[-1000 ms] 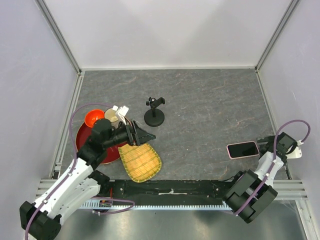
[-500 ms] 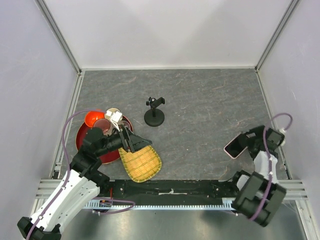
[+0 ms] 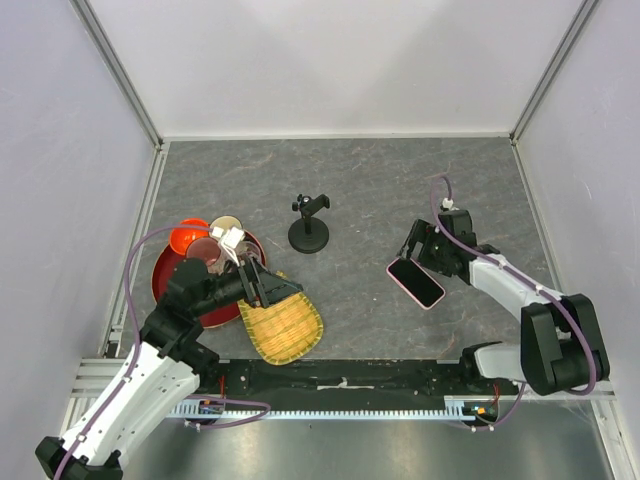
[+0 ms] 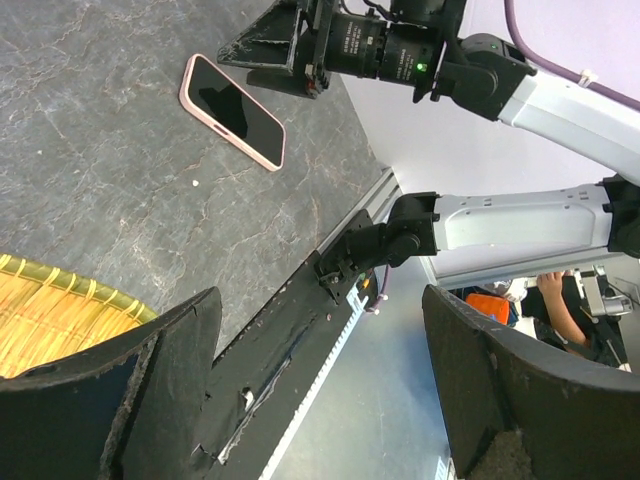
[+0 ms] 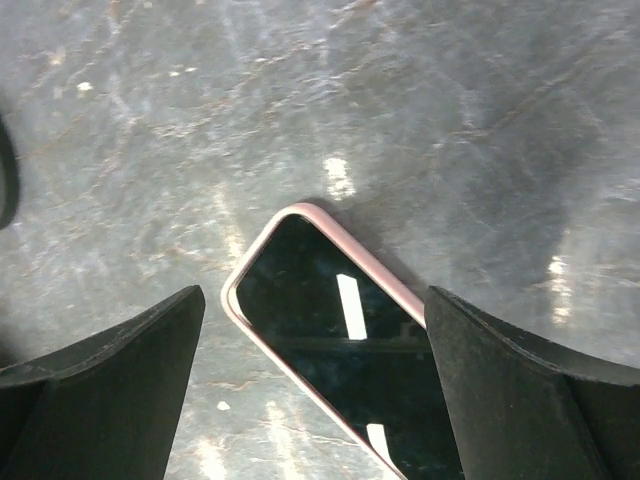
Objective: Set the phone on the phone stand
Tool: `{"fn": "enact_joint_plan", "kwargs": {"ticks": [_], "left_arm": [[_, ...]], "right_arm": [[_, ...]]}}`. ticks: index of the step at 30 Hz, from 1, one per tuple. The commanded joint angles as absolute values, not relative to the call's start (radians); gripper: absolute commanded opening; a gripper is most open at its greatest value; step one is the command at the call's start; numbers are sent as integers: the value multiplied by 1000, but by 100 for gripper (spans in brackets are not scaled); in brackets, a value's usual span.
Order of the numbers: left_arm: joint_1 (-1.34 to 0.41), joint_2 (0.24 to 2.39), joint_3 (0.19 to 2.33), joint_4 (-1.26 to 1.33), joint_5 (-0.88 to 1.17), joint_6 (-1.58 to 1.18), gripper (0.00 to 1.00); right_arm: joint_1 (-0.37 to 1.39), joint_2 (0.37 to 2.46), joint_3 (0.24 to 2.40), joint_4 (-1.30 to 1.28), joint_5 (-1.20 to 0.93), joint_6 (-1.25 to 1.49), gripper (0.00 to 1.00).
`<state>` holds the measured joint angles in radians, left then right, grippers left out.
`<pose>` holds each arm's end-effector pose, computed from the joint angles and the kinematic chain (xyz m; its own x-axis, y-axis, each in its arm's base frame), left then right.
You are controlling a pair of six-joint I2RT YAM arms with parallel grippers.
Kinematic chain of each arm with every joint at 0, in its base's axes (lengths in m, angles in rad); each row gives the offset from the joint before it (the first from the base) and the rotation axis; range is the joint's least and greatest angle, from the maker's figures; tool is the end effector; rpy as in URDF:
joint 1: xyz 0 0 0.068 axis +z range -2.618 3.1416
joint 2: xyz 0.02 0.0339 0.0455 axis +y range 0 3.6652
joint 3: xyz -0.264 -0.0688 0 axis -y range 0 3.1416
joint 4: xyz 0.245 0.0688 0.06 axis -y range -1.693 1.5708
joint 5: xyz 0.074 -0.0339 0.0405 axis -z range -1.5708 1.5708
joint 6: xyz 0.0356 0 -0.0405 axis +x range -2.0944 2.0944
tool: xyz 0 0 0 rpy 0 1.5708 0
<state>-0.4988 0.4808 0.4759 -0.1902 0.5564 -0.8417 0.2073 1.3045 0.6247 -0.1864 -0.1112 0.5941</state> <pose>0.1082 -0.0804 0.2742 -0.7557 -0.3095 -0.5772 0.4468 0.4008 -0.7998 0.2435 0.0552 0.1775 -0.7717 0.4062 -0.4894 0.1896 0.8814 0.4326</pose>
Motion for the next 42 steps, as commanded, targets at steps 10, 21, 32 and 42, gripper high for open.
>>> {"fn": "enact_joint_plan", "kwargs": {"ticks": [10,21,32,42], "left_arm": [[-494,534,462,-130,549,-887,87],[-494,614,446,-25,571,-923,87],[-494,604,426,-18,565,-959,87],[-494,603,440,-41,569,-943,87]], "right_arm": [[210,895,486,-480,73,695,98],[425,808,393,-393,-193,715,98],[448,968,357,-337,-31,865,98],[206,1058,416,-299,189,899,98]]}}
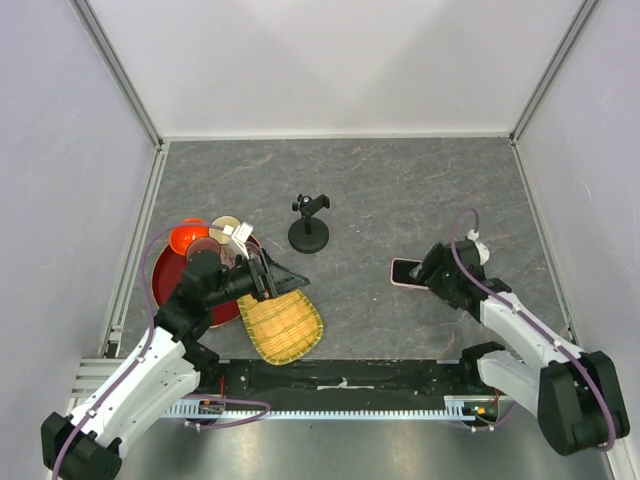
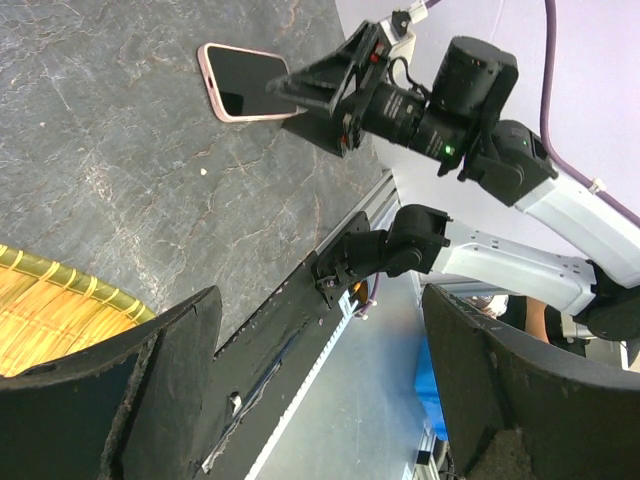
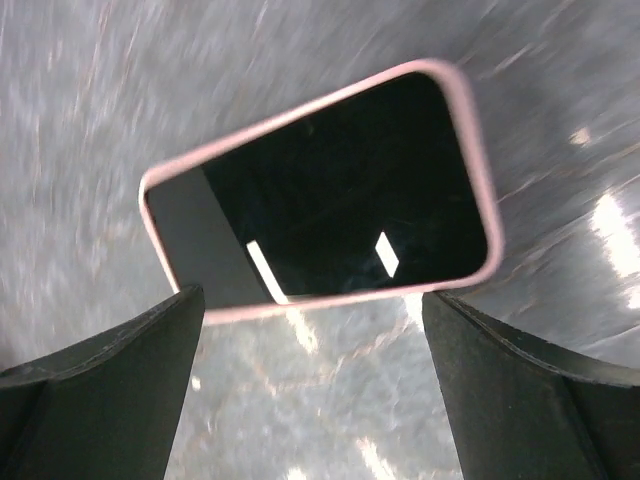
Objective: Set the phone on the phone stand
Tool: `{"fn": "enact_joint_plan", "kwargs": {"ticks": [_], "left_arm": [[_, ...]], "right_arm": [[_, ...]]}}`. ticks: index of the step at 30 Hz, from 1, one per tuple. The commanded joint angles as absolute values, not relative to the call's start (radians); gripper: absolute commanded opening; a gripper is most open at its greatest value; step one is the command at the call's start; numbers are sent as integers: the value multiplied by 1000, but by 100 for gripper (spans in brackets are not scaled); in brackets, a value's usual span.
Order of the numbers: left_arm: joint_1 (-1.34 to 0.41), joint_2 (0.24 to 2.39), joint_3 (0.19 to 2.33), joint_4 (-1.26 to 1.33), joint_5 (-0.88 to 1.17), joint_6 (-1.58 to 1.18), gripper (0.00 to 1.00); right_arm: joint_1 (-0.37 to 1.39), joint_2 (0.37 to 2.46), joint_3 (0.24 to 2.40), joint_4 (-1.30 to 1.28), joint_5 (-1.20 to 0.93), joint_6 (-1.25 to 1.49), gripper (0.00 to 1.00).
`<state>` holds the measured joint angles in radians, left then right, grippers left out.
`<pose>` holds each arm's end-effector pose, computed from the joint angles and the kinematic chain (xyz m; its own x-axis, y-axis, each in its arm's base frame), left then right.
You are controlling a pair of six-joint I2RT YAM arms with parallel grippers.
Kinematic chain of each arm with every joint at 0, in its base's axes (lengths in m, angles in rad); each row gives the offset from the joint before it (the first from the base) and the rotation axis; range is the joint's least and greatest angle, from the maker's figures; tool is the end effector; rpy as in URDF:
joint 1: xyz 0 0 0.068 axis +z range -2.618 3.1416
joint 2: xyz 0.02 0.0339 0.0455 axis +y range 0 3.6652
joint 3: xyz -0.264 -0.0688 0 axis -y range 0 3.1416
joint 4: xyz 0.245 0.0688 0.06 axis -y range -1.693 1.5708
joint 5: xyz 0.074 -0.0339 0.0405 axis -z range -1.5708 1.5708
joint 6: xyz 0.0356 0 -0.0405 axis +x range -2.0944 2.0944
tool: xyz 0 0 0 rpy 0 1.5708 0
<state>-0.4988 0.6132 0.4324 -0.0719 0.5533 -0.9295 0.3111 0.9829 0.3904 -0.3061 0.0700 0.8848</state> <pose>0.1288 -0.0915 0.2543 -0.8155 -0.3321 -0.4740 0.3348 0.3972 -0.8545 0.1707 0.0523 0.1604 -0.6760 0.5934 -0.4368 0.4092 0.7953 0.4472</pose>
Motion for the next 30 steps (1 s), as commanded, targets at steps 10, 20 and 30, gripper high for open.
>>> {"fn": "enact_joint_plan", "kwargs": {"ticks": [10,20,30], "left_arm": [[-494,603,425,-49,558,-919,87],[-494,607,425,-51,558,-902,87],[-494,578,422,-75,568,-899,87]], "right_arm": [[183,1446,662,-172,83,914,98],[386,1728,928,-545,344,1005,98],[480,1740,884,-590,285,937,98]]}}
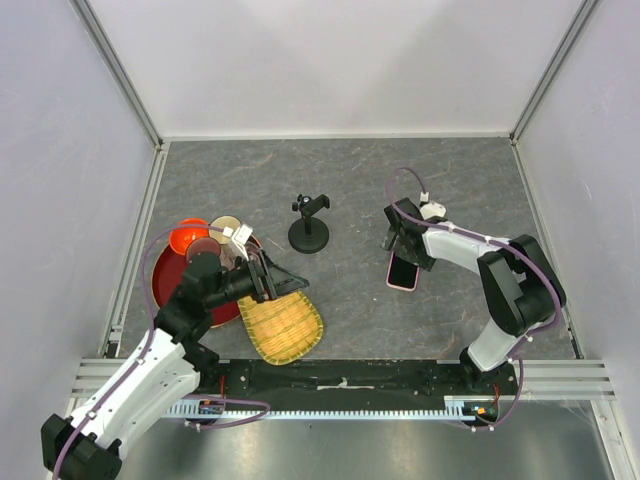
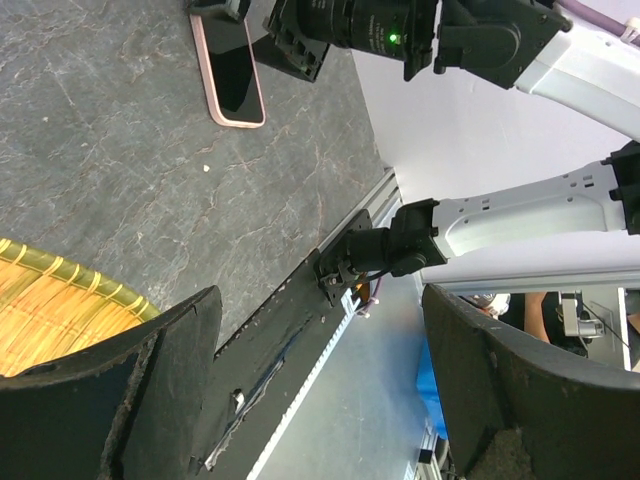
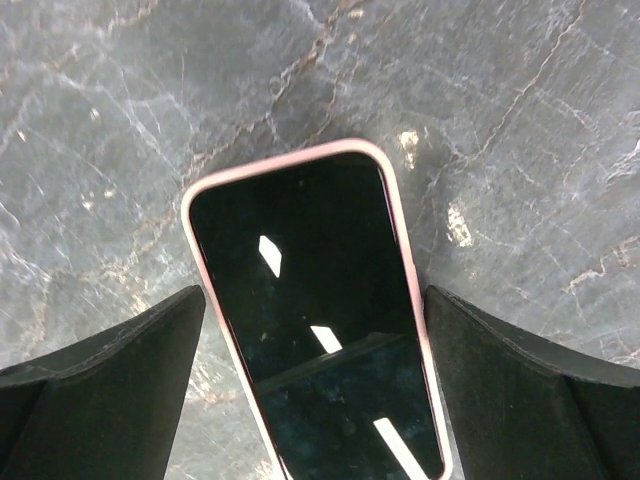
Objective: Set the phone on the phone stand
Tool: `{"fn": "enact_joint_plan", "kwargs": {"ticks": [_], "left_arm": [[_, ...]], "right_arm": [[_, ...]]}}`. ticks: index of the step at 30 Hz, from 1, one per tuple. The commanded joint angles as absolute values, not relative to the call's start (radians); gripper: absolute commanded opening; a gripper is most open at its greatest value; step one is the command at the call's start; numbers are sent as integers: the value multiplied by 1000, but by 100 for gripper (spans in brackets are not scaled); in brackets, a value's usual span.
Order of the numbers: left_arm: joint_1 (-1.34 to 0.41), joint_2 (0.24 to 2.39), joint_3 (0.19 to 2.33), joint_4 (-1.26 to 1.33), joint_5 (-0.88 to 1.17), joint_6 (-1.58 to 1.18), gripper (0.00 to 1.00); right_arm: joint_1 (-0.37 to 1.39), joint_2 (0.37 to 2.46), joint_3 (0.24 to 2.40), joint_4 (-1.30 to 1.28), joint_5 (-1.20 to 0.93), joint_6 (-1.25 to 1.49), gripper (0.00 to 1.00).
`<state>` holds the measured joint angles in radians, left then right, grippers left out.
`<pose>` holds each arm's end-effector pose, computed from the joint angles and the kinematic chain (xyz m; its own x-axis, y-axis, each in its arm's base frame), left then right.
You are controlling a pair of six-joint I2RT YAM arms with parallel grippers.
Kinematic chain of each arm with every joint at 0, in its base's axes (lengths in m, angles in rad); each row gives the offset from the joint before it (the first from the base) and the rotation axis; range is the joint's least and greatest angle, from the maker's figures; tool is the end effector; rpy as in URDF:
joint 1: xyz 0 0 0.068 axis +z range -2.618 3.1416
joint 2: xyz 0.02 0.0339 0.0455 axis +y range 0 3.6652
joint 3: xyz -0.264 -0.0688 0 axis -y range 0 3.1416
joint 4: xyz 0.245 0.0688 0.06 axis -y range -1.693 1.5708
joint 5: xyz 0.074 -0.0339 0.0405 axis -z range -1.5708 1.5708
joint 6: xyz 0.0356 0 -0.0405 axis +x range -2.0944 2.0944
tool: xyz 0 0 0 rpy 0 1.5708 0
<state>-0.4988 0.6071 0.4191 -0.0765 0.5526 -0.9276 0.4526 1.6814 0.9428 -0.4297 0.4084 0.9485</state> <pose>0.1278 -0.0909 0.2500 -0.8195 -0.3292 -0.4691 0.3273 0.4030 -0.8547 0.2872 0.1239 0.1572 -0.6948 0.4914 -0.5252 0.5199 0.8477 0.1053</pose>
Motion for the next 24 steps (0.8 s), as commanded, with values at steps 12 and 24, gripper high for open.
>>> {"fn": "enact_joint_plan", "kwargs": {"ticks": [12,24], "left_arm": [[-494,560,417,-71,561,-911,88],[-494,538,408,-94,558,-913,87]], "right_arm": [[495,1695,885,-693,204,940,98],[497,1861,1006,-732,220,913,0]]}}
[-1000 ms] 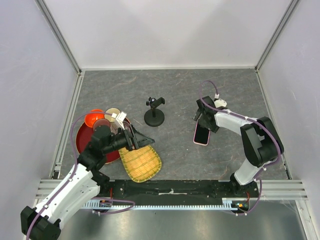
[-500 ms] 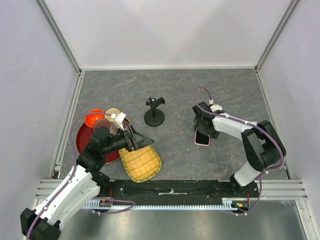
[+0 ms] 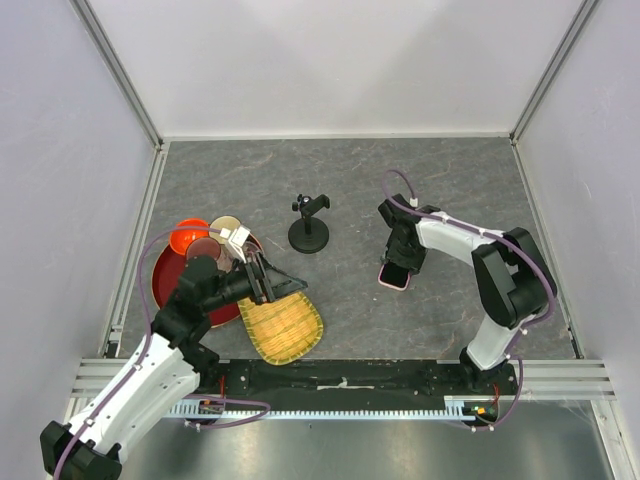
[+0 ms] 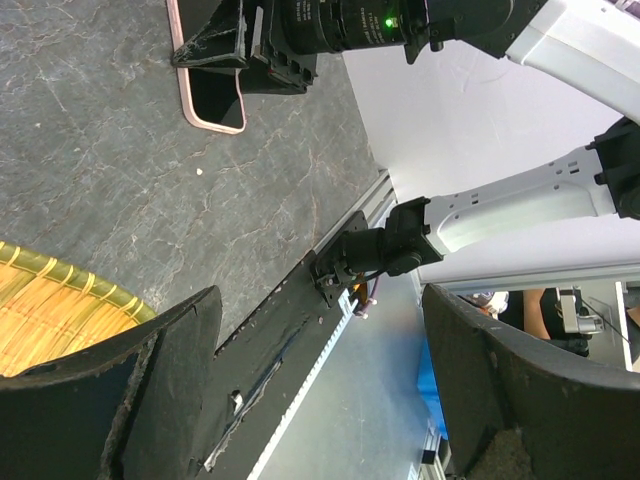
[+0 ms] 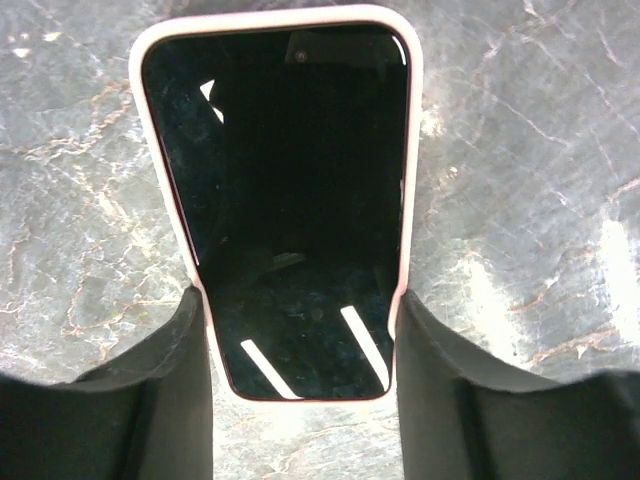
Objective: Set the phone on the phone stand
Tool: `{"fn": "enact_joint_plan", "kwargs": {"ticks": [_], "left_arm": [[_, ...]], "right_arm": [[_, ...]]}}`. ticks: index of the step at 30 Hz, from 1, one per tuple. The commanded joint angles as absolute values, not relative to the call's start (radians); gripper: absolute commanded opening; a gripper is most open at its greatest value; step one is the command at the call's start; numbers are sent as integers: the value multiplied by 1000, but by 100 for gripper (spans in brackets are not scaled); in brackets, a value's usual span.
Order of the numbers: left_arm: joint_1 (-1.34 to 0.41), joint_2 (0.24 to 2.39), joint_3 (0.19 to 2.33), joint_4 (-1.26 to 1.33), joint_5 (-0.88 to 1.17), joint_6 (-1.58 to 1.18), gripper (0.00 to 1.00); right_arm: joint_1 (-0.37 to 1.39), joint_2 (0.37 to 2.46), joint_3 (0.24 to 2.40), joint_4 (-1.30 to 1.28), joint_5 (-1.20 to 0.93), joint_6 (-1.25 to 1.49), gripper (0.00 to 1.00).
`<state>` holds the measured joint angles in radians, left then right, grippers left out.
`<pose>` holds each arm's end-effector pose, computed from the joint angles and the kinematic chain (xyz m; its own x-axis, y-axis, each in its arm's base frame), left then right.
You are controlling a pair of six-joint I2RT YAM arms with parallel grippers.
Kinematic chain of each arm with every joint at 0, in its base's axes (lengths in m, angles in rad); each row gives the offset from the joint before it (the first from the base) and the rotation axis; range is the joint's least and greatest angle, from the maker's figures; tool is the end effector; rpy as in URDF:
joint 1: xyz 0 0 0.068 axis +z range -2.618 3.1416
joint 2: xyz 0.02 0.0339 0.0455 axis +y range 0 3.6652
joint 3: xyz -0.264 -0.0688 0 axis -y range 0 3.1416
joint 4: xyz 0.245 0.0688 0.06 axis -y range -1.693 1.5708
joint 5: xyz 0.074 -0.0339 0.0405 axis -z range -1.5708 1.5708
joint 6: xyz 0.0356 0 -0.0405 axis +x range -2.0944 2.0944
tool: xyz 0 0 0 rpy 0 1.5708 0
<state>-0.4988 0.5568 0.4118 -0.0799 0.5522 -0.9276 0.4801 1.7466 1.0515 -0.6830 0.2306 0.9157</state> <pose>0.1216 -0.0875 0.2537 -0.8027 -0.3385 -0.4910 0.3569 0.3871 -0.8502 0.2819 0.1376 0.1560 -0.8561 0.4246 -0.2946 0.4400 0.8979 0.0152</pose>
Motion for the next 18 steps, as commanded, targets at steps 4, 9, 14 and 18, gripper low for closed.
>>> {"fn": "enact_joint_plan", "kwargs": {"ticks": [4,9,14,18], "left_arm": [[-494,532,410,-101,558,-913,87],[-494,538,414,-95,554,-916,87],[-494,552,425,-87,557,-925,87],[-494,554,425,-66,574,-939,87]], "right_arm": [[499,1794,974,-723,320,847,0],[509,1522,835,-499,336,687,0],[509,1315,804,-447,385,586,0],[509,1149,692,-239,321,465,0]]}}
